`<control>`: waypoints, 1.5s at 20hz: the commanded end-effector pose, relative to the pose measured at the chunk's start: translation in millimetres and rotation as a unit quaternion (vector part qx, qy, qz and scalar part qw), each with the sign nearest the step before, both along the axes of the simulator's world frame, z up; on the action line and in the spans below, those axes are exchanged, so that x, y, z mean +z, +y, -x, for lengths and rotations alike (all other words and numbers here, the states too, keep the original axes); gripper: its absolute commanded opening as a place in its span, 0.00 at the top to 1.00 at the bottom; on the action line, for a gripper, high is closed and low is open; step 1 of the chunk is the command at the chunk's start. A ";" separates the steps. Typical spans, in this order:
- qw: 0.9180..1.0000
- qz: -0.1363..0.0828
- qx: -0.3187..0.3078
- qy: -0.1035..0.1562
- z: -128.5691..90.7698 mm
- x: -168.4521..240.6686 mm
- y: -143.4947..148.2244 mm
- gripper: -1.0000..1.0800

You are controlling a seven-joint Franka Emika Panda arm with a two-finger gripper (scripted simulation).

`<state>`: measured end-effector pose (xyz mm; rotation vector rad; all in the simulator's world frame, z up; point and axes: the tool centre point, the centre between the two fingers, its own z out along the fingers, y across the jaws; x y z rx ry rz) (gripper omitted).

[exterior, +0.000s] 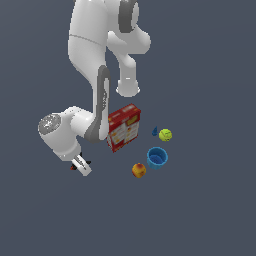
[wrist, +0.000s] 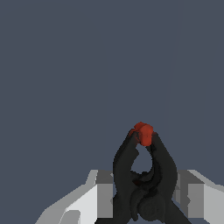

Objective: Pick up a designated object from a clutter of objects.

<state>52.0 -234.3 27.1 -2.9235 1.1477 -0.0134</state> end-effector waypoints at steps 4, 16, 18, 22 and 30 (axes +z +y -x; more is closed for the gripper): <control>1.000 0.000 0.000 0.000 2.8 23.3 5.0 1.00; 1.000 -0.001 0.000 0.001 17.7 132.4 28.2 1.00; 1.000 -0.001 0.000 0.001 20.7 156.3 33.0 1.00; 1.000 -0.001 0.000 0.002 26.4 204.5 42.7 1.00; 1.000 0.000 0.000 0.003 35.0 288.4 59.2 1.00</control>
